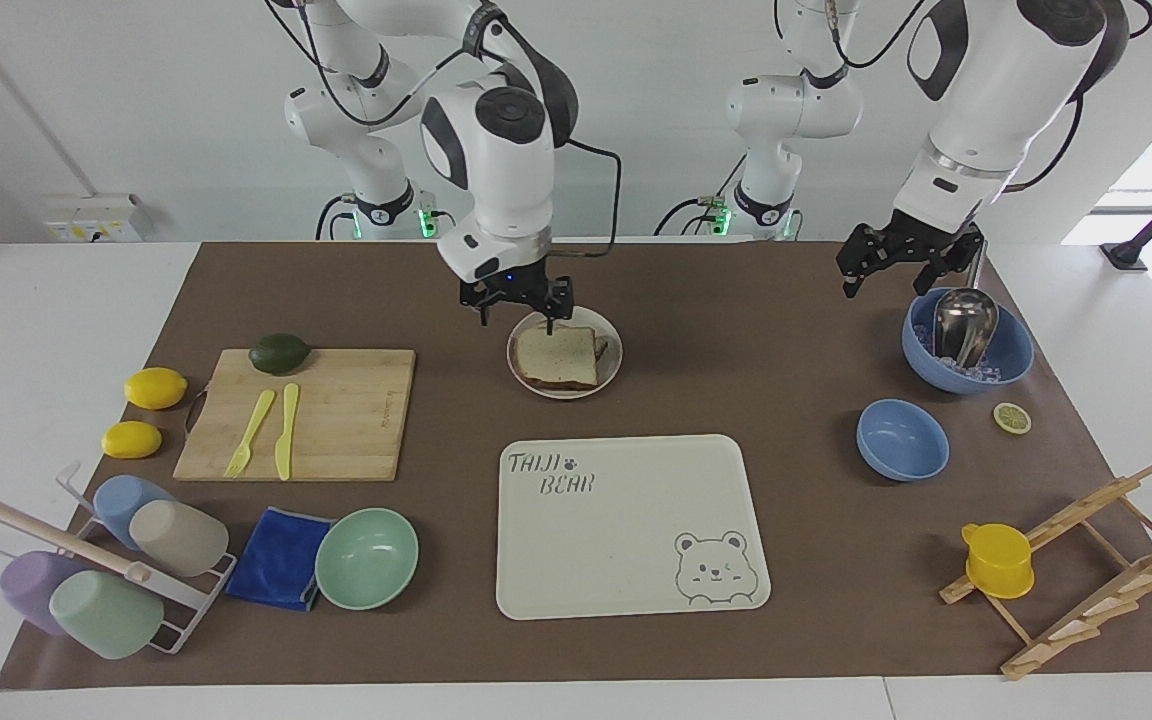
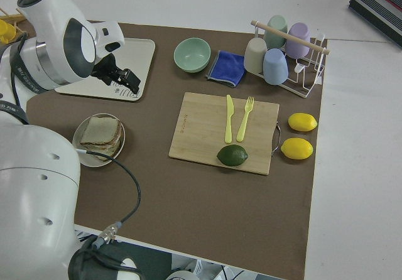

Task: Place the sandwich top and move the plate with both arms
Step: 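Open the right gripper and withdraw it from the sandwich, then reach the left gripper to the rim of the white plate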

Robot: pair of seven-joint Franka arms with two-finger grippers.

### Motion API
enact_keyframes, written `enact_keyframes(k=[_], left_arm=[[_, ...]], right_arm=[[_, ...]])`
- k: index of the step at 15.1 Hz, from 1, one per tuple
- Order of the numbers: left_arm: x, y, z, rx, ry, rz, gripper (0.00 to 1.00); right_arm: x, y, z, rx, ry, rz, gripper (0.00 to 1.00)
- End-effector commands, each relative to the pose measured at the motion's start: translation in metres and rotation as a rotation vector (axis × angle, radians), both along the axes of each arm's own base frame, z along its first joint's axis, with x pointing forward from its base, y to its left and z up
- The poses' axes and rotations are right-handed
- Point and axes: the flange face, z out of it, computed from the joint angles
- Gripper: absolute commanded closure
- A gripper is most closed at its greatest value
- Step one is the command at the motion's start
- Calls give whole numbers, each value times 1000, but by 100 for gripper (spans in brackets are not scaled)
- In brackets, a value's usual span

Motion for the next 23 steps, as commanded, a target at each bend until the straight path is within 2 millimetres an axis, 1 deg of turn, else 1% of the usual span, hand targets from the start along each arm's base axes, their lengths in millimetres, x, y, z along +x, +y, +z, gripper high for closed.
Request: enact_keyframes(k=[1, 2, 3, 4, 6, 7, 8, 9, 10, 11, 12, 13, 15, 16, 18, 22, 23], left_arm=[[-16, -28, -33, -59, 1, 37, 0], [-16, -40, -50, -67, 12, 32, 0], [-17, -55, -65, -82, 24, 18, 0], [-18, -66, -82, -83, 36, 2, 0], [-27, -91, -117, -93, 25, -29, 0], [-35, -98, -134, -119, 28, -24, 0], [-43, -101, -151, -140, 16, -18, 0], [-51, -108, -165, -157, -7, -21, 0], [-61, -118, -179, -168, -10, -28, 0], [-70, -126, -187, -181, -5, -30, 1], [-75, -130, -193, -185, 8, -33, 3], [-79, -135, -198, -182, 18, -44, 4], [-86, -139, -209, -172, 38, -53, 5], [-91, -142, -212, -172, 45, -57, 9], [-99, -147, -217, -184, 45, -56, 13], [-107, -152, -226, -200, 40, -47, 21], [-108, -153, -227, -204, 43, -43, 24]], right_arm=[[-3, -59, 22, 34, 28, 35, 0], [-4, -76, 29, 36, 28, 34, 0], [-4, -90, 29, 47, 39, 50, 0], [-3, -105, 37, 71, 47, 75, 0], [-2, -117, 46, 80, 73, 105, 0], [-1, -125, 45, 78, 80, 103, 0], [0, -131, 46, 80, 89, 110, 0], [2, -136, 59, 78, 82, 113, 0], [5, -138, 67, 77, 100, 117, 0], [6, -145, 75, 83, 114, 141, 0], [5, -152, 76, 87, 124, 170, 0], [5, -153, 76, 88, 124, 187, 0], [5, -153, 77, 94, 117, 190, 0], [1, -153, 75, 92, 128, 194, 0], [-6, -144, 73, 93, 132, 220, 0], [-8, -149, 73, 94, 139, 211, 0], [-8, -154, 74, 96, 137, 204, 0]])
